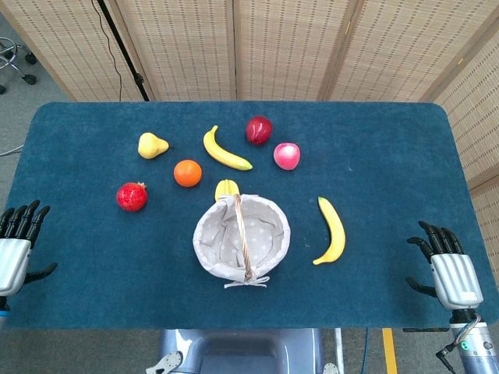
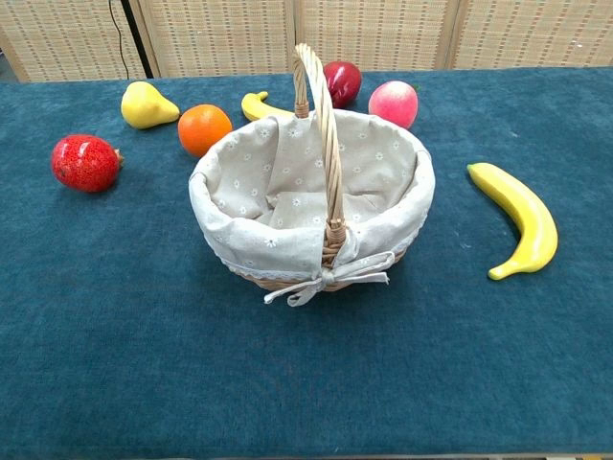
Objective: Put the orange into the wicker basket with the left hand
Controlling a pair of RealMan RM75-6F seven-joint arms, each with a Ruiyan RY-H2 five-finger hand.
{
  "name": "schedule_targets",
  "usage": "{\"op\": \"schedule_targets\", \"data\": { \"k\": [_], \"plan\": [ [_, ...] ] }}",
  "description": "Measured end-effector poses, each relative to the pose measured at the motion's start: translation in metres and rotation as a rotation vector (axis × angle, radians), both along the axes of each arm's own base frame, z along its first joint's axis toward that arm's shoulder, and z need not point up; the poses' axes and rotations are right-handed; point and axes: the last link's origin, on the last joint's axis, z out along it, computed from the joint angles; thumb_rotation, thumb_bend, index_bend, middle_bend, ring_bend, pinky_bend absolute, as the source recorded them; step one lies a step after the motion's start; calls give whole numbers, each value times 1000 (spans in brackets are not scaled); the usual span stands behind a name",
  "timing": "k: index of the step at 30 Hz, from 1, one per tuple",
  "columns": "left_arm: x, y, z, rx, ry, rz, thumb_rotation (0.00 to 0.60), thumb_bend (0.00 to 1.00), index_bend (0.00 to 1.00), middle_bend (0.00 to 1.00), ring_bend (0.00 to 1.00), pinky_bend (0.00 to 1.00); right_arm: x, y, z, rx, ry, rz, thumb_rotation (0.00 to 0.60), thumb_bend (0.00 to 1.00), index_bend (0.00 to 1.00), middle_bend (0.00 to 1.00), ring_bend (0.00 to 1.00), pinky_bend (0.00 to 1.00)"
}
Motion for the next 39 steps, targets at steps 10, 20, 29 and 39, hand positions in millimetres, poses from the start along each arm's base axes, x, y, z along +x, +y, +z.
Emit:
{"op": "schedule_targets", "data": {
  "k": [10, 20, 29, 39],
  "plan": [
    [2, 0, -7, -29, 4, -3, 600, 0, 0, 0, 0, 0, -1, 2, 2, 4, -11, 1, 600, 159, 293, 107, 121, 100],
    [-1, 1, -11, -45, -8, 18, 600, 0, 0, 0, 0, 0, -4, 1, 7, -6, -21, -11, 600, 159, 293, 107, 121, 100],
    [-8, 34, -19, -68, -44, 26, 600, 0, 0, 0, 0, 0, -2, -4, 4, 3, -33, -2, 600, 159, 293, 107, 121, 100],
    [11, 93, -25, -94, -72, -16, 600, 0, 0, 0, 0, 0, 0, -2, 4, 15, -53, 5, 600, 159, 293, 107, 121, 100]
  ]
}}
